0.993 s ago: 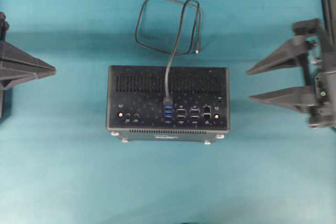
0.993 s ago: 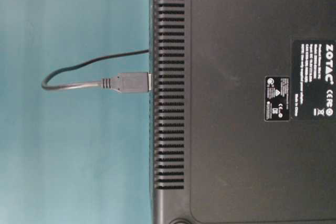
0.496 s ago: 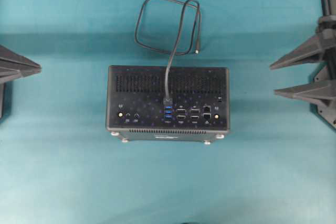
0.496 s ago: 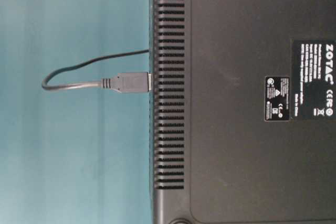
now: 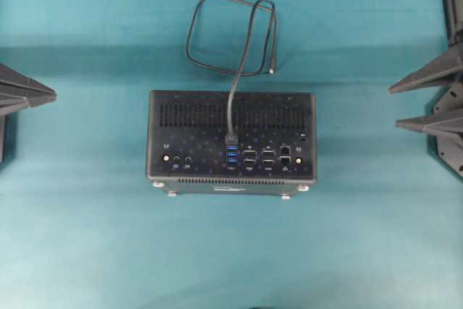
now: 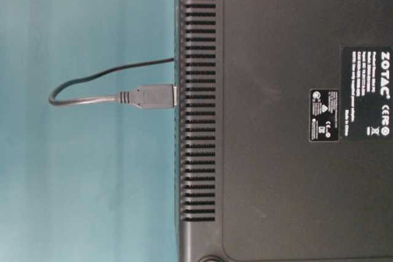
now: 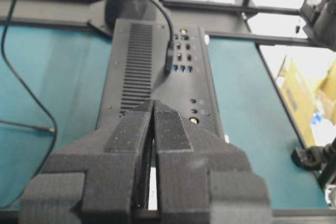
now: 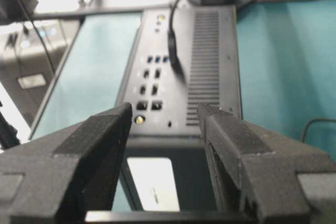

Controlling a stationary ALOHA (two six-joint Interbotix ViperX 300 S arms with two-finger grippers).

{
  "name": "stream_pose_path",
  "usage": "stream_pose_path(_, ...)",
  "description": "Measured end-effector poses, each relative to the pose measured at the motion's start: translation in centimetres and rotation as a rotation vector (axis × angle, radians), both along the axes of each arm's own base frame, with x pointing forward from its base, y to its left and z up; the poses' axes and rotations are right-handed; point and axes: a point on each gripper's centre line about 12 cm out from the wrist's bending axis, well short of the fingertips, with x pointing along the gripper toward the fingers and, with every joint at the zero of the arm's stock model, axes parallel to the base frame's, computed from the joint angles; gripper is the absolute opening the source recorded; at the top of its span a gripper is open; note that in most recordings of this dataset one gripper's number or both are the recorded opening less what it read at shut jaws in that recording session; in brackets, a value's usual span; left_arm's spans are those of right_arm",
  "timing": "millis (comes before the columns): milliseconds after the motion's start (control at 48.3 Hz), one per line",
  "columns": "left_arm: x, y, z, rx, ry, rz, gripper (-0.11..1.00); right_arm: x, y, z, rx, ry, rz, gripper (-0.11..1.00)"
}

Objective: Insert the USB into the PC box with both arms.

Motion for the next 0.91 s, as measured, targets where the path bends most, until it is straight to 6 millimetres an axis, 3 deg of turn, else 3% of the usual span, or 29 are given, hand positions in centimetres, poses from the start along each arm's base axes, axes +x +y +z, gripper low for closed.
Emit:
stream_pose_path(662,0.1,0.0,-0.8,0.01,0.019,0.001,0.0,-1.4,-1.0,-0.7,-0.004,0.036,-0.05,0.6)
stream_pose_path(910,-1.3,0.1,-1.5,0.013,-0.013,-0.001,0.0,-2.0,-1.1,-1.4,-0.003,0.028,-0.049,0.6)
